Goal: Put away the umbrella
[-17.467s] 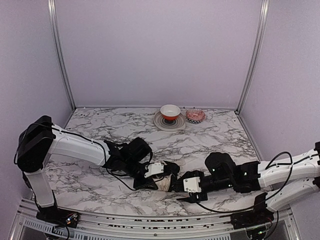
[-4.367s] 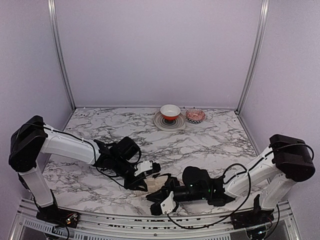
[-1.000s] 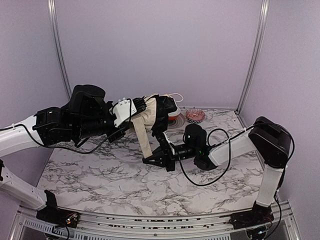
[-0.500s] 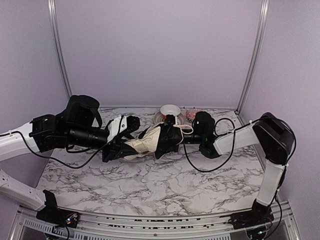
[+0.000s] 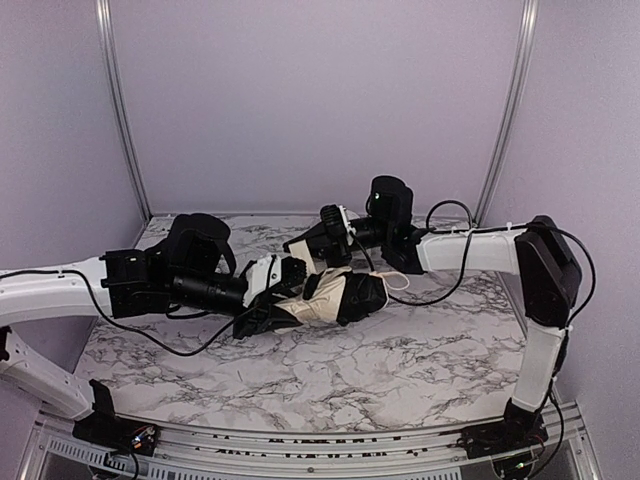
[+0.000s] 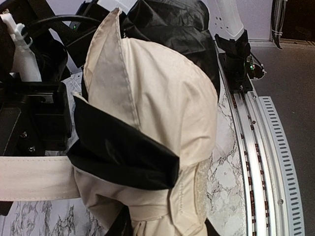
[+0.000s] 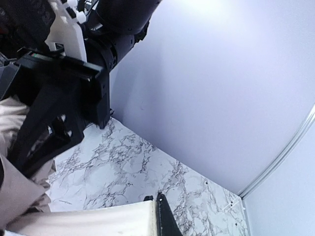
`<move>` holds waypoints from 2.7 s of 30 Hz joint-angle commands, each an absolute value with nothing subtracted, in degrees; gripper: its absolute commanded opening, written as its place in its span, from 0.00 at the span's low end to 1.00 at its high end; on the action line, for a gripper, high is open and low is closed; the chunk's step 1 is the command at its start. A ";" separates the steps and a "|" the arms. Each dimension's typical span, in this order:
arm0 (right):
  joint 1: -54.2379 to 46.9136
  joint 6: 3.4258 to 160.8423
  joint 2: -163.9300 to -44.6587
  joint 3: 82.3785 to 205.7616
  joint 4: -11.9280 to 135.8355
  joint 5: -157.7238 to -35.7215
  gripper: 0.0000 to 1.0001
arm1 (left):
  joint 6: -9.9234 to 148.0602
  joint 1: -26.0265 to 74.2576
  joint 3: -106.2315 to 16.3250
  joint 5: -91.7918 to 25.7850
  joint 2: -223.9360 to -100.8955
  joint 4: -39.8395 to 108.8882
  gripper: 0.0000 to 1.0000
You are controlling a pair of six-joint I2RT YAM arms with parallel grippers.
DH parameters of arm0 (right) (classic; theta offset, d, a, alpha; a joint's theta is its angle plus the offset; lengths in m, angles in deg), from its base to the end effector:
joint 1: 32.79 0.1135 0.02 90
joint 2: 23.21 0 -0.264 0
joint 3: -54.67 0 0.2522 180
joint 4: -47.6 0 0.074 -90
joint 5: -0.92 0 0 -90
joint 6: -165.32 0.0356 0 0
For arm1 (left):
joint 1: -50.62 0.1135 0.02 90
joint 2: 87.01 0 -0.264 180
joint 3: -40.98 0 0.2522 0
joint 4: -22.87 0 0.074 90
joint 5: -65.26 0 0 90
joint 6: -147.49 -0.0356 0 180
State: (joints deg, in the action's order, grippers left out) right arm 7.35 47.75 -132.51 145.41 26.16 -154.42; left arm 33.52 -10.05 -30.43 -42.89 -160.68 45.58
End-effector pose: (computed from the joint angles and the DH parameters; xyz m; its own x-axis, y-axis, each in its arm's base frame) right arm 0.3117 0.3052 0.2869 0.4797 0.1519 -0.8642 -0.8357 -0.2209 -0.5027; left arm 0.1351 -0.2631 0.3114 0.2038 0.4254 -0.8818 0.9674 0.0509 0.2481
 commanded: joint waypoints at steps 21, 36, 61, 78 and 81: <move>30.40 42.00 -113.56 106.51 7.66 -118.89 0.00 | 46.07 0.55 -25.88 -71.10 -186.93 40.12 0.00; 41.65 26.65 -121.12 110.25 20.45 -112.45 0.00 | 39.95 3.07 -38.21 -64.73 -201.17 49.78 0.00; 41.65 27.52 -126.13 104.21 10.82 -105.03 0.23 | 33.41 1.75 -33.80 -59.03 -198.12 52.58 0.00; 41.38 25.40 -125.57 101.72 15.93 -97.60 0.22 | 33.62 1.98 -33.49 -57.96 -196.61 52.96 0.00; 41.37 24.49 -126.68 101.60 16.23 -93.30 0.22 | 34.25 2.19 -33.24 -57.70 -195.44 52.12 0.00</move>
State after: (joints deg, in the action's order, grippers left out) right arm 39.37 25.32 -125.51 102.57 12.10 -95.21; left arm 31.62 0.05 -33.36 -69.87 -195.78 58.41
